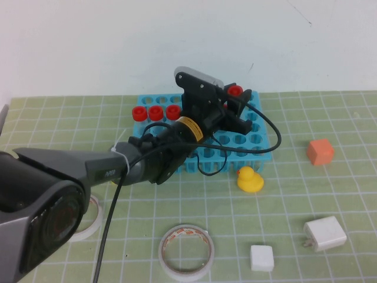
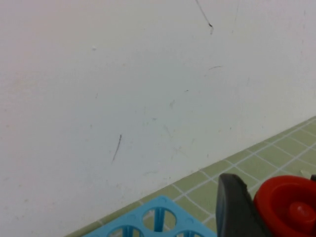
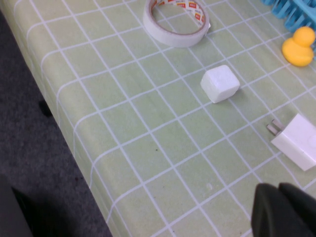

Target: Place the test tubes

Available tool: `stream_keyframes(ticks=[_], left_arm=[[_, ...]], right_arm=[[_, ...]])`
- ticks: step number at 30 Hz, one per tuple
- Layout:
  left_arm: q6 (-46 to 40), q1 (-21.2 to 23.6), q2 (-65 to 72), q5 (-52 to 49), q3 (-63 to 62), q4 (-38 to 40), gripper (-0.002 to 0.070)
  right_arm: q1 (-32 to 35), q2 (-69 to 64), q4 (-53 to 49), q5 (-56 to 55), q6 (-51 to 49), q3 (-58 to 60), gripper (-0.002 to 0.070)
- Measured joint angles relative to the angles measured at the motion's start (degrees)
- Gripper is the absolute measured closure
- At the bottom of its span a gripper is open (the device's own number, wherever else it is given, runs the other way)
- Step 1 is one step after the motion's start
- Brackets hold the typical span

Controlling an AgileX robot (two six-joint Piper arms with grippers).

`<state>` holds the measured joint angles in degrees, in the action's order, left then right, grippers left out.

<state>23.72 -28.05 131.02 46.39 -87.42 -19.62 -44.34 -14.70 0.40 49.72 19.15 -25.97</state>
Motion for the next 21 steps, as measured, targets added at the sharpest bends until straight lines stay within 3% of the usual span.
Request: stream_keyframes(ticks=[6,21], left_arm=[[0.92,0.00,0.00,-1.84,-0.08,-4.23,0.0426],[2.28,0.00,-0.50,-6.11,-0.21,-5.31,0.0414]], right_arm=[[0.00,0.00,0.00,0.00,0.00,0.00,0.0678],[0.00,0.00,0.00,0.00,0.00,0.00,0.0678]])
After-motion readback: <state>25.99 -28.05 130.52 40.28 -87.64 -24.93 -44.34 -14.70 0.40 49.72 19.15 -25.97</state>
